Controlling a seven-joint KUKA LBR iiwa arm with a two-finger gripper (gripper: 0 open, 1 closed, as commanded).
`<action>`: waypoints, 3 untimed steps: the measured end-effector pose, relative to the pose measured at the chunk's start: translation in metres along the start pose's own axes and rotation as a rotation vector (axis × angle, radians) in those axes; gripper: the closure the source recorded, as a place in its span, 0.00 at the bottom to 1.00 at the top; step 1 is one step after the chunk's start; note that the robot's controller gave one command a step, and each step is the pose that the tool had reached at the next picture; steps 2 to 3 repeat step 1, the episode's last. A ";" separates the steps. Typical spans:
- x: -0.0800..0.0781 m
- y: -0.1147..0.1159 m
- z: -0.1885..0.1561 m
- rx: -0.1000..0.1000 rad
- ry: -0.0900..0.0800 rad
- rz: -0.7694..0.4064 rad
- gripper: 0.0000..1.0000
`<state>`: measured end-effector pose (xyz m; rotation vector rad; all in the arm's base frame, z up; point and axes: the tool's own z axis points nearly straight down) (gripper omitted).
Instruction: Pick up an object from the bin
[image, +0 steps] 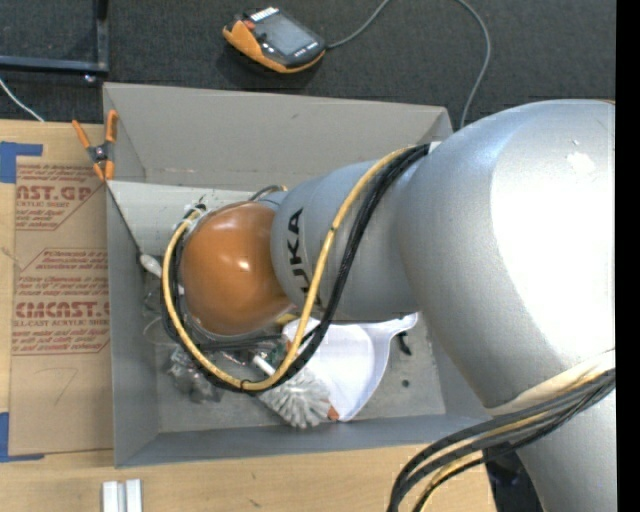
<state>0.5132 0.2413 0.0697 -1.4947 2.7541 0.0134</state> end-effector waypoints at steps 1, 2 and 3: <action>0.000 0.000 0.000 0.000 0.000 0.000 1.00; 0.000 0.000 0.000 0.000 0.000 0.000 1.00; 0.000 0.000 0.000 0.000 0.000 0.000 1.00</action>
Offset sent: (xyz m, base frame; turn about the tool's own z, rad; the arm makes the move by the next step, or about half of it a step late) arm 0.0000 0.0000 0.0000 0.0000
